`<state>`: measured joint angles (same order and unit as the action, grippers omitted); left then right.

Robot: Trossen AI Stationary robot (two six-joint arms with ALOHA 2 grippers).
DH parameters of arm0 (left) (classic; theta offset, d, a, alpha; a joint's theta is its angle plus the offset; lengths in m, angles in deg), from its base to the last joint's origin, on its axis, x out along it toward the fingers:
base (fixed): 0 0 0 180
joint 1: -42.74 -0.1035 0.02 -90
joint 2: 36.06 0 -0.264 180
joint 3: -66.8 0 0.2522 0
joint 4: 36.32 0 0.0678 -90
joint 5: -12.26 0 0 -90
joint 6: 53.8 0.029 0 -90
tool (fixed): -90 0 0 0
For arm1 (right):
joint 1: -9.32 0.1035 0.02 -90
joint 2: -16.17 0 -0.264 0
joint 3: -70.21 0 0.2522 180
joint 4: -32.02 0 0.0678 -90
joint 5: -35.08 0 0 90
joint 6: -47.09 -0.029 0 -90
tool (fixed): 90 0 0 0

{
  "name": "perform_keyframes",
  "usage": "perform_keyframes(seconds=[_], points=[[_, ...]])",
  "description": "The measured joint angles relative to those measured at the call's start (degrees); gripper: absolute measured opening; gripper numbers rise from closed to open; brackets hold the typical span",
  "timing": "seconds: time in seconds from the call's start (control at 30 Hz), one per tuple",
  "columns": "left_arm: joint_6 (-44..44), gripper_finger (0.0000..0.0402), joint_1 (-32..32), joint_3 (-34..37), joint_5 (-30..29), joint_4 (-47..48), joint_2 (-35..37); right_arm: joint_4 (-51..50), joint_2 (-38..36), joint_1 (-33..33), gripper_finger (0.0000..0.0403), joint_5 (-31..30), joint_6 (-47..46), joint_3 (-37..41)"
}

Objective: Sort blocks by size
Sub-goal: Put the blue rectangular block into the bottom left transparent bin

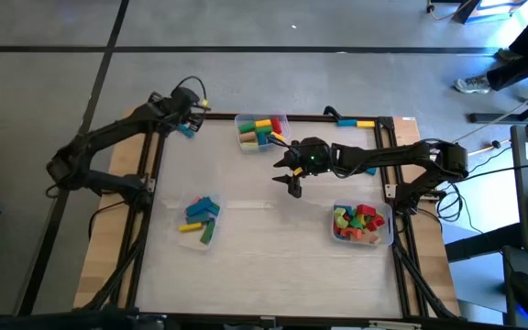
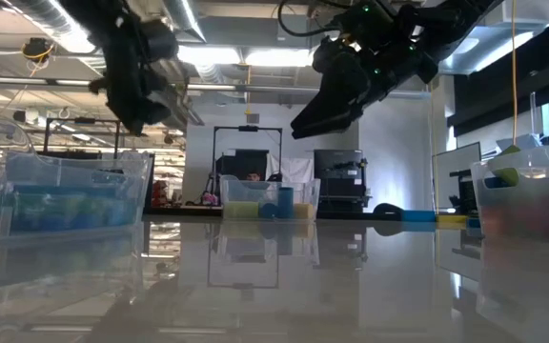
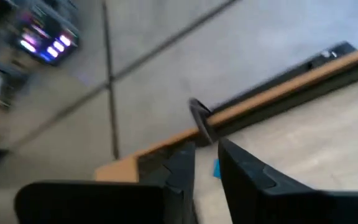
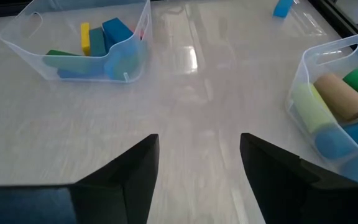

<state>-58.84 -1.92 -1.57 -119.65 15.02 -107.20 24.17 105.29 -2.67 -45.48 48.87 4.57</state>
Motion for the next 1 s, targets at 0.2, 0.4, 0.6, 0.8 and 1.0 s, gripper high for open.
perform_keyframes(seconds=[0.2,0.4,0.6,0.8,1.0], points=[[-0.53,0.0035,-6.91,0.00,12.56,-2.71,-6.58,0.20,0.00,0.00,0.0225,-0.01,0.17,0.00],[-2.27,0.0013,-9.53,0.00,15.60,-3.08,-15.05,0.02,0.00,0.00,0.0225,-0.01,0.20,0.00],[-2.25,0.0005,-10.05,0.00,17.27,-3.97,-20.77,-0.02,0.00,0.00,0.0225,0.01,0.22,0.00],[-2.32,0.0004,-10.04,0.00,17.98,-3.30,-22.36,-0.04,0.00,0.00,0.0225,0.00,0.22,0.00],[-2.26,0.0004,-10.04,0.00,22.47,-1.81,-24.21,-0.06,0.00,0.00,0.0225,0.01,0.17,0.00]])
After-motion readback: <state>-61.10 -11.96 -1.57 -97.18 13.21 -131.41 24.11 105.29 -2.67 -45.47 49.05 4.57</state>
